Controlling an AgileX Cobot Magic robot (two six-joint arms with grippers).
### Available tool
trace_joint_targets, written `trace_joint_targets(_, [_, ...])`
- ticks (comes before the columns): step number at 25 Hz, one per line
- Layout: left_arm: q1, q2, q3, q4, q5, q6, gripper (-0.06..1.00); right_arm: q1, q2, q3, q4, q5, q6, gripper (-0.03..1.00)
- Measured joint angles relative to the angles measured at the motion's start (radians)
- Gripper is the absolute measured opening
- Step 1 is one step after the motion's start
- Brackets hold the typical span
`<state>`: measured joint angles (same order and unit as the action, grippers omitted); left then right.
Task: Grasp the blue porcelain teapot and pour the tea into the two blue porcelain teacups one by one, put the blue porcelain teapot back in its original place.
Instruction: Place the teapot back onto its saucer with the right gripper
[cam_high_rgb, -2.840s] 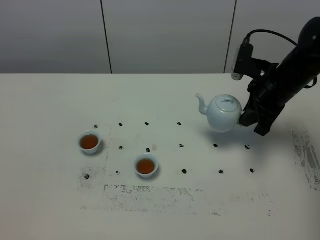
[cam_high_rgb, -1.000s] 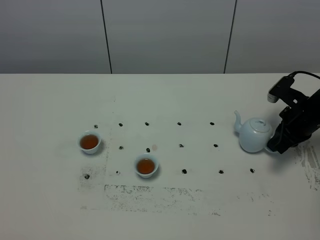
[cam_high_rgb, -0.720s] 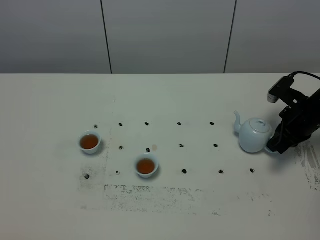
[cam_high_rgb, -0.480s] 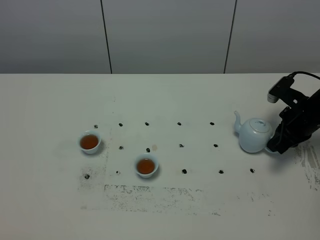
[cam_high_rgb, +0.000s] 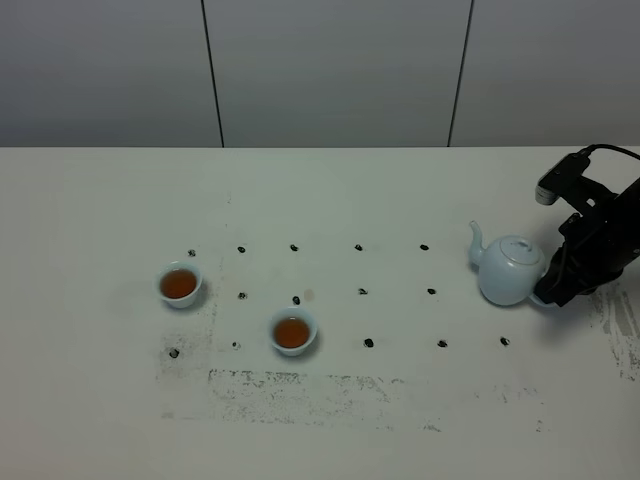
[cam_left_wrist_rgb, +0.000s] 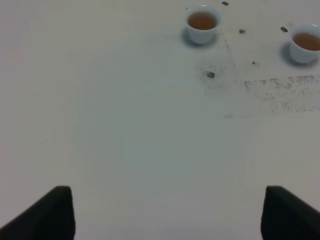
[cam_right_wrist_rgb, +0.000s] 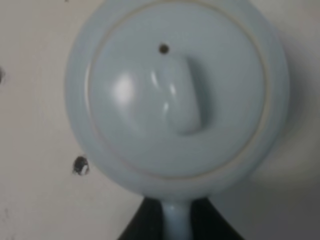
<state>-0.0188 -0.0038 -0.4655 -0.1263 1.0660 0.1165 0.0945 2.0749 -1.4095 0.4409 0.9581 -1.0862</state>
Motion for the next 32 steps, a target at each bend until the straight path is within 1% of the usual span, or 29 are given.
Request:
trace_joint_targets(7, [0.000,0.000,0.000,0.000,0.000,0.000,0.76,0.000,0.007,0.000,-0.001,0.005,0.001,0.04])
trace_joint_targets(17, [0.000,0.000,0.000,0.000,0.000,-0.001,0.76,0.000,0.012,0.000,0.071,0.005,-0.006,0.04])
trace_joint_targets(22, [0.000,0.000,0.000,0.000,0.000,-0.001,0.76,0.000,0.012,0.000,0.081,0.005,-0.006,0.04])
trace_joint_targets(29, [0.000,0.000,0.000,0.000,0.000,-0.001,0.76,0.000,0.007,0.000,0.043,0.007,-0.006,0.04])
trace_joint_targets(32, [0.000,0.000,0.000,0.000,0.000,-0.001,0.76,0.018,-0.021,0.000,-0.034,-0.001,-0.001,0.04])
